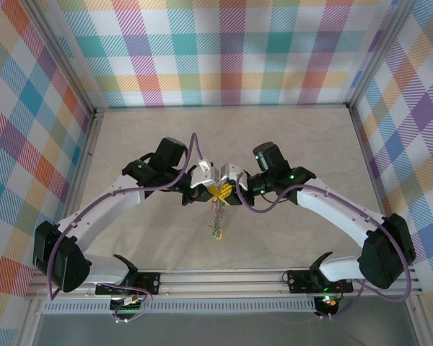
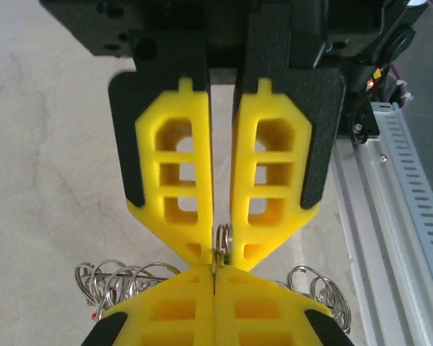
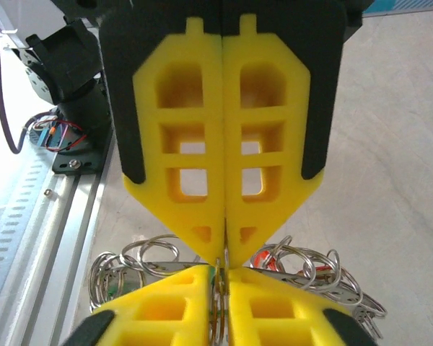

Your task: Put the keys on the keyring

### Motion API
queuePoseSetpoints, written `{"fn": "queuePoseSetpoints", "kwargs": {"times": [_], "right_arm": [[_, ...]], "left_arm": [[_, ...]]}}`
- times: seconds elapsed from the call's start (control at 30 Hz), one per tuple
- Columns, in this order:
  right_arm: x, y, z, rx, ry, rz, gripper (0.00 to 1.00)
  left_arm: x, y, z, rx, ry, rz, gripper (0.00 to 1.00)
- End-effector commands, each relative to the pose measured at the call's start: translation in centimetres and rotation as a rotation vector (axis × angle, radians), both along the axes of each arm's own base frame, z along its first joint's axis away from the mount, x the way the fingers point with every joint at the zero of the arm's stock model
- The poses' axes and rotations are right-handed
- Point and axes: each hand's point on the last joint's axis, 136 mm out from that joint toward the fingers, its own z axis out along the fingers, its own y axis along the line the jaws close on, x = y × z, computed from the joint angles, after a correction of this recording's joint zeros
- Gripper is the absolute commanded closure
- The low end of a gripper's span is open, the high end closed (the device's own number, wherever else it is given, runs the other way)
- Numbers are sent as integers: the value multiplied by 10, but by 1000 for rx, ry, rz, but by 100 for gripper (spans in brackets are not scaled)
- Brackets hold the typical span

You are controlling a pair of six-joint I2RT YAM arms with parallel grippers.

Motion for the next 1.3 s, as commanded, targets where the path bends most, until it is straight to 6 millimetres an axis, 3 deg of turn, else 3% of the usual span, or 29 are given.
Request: {"fn": "queuePoseSetpoints", "kwargs": {"times": [0.0,0.13,0.37,0.57,0.7,1.03,1.27], "right_arm": [[-4,-2,25,64,-47,19,80],[-3,-9,20,35,-65,7,72],[0,-15,23,11,-112,-6,71],[-2,-12,28,39,-103,16,92],[-8,-10,26,49,-61,42,100],[-18,4,22,72,10,96,100],[-16,-4,15,12,0,79,100]], "left_arm": [[5,1,20,-62,-73,61,100],[-6,-3,40,-151,-60,5,100],[-15,-5,46,-191,-47,-47,100],[-13,-7,47,-211,-40,-42,100],[-9,-10,49,-235,-36,-15,100],[-1,-13,46,-276,-37,23,100],[-1,-11,48,-281,-53,33,100]]}}
